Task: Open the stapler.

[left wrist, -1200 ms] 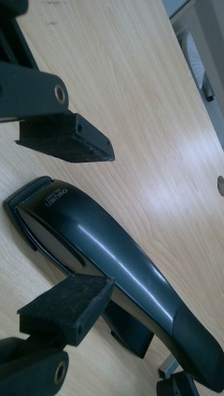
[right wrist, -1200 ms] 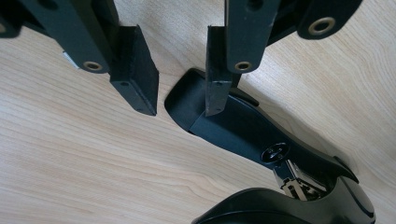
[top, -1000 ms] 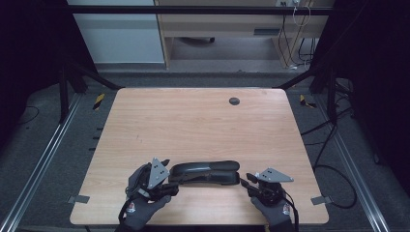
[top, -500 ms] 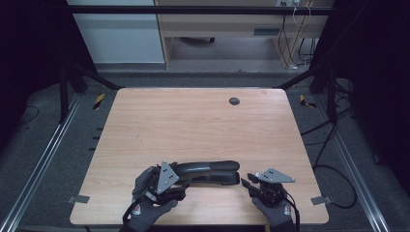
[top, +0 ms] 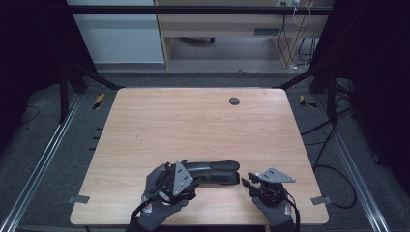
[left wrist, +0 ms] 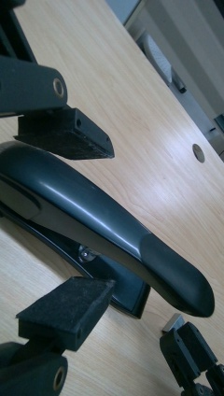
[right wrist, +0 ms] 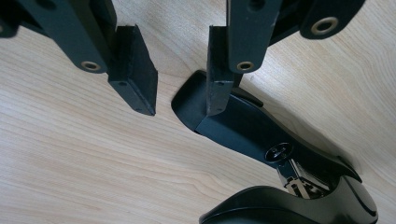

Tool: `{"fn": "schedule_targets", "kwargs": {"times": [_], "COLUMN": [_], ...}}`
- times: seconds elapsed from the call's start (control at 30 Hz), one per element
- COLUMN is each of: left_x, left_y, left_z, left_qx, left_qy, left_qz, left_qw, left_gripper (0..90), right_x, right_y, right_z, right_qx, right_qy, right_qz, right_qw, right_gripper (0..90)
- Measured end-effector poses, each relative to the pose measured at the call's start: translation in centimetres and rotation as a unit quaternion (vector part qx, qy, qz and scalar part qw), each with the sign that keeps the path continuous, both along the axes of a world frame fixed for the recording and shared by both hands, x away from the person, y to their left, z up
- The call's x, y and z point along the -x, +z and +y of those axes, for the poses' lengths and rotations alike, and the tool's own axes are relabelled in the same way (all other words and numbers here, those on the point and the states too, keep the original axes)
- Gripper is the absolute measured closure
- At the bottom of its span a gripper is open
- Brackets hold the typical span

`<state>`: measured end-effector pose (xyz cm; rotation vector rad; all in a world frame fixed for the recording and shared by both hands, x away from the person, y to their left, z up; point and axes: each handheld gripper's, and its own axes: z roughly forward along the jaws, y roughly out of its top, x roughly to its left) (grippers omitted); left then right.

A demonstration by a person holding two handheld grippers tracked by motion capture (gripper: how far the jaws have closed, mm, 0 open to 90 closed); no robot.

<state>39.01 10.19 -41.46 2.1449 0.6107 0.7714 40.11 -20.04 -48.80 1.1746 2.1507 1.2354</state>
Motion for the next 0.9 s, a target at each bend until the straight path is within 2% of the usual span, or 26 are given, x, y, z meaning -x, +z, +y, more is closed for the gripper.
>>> {"fn": "schedule_targets", "kwargs": {"times": [0.37, 0.57, 0.9], "left_x": [-0.4, -0.6, -0.7], "left_y": [0.2, -0.1, -0.2], "left_z": [-2.3, -3.5, -4.6], "left_qx": [-0.032, -0.068, -0.093], "left_qy": [-0.017, -0.025, -0.032], "left_qz": [-0.008, -0.016, -0.028], "left_qw": [0.9993, 0.9972, 0.9948], "left_gripper": [30.2, 30.8, 31.9], "right_x": [0.0, 0.1, 0.1], "right_y": [0.1, 0.1, 0.0], "right_z": [-0.2, -0.4, -0.5], "right_qx": [0.002, 0.001, 0.006], "right_qy": [-0.004, -0.009, -0.011], "right_qz": [-0.004, -0.003, -0.002], "right_qw": [1.0000, 1.0000, 0.9999], "right_gripper": [63.5, 65.0, 70.1]}}
